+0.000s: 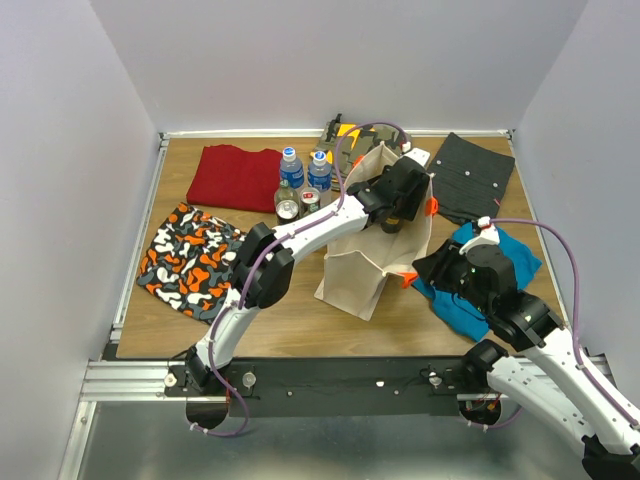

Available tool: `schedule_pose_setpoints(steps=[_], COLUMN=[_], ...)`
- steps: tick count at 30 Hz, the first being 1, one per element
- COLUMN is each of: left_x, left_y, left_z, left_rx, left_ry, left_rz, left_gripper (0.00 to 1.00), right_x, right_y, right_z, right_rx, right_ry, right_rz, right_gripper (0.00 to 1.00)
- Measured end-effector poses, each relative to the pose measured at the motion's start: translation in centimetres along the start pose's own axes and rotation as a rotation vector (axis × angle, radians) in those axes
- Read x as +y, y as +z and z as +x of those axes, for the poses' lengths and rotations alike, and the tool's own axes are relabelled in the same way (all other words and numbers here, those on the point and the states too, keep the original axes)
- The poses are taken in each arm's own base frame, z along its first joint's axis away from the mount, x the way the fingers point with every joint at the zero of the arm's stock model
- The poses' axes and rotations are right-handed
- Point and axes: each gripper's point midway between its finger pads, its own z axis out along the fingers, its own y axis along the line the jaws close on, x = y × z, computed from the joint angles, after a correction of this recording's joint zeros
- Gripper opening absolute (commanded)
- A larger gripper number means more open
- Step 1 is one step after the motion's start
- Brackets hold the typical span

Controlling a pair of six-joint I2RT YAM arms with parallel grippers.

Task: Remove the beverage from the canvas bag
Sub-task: Take out the drink from the canvas bag.

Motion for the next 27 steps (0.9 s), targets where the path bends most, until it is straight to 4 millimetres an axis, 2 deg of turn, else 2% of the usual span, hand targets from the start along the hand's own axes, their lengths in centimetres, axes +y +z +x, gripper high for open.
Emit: schedule_pose_setpoints(steps=[27], left_x=[0.3], left_y=[-1.9], left_z=[1.1], left_rx=[0.073], left_ry=[0.068], left_rz=[-0.012], left_gripper=[0.0], right_x=[0.0], right_y=[0.0], right_z=[0.0], right_rx=[-0.001], right_ry=[0.0], right_rz=[-0.001], right_gripper=[0.48])
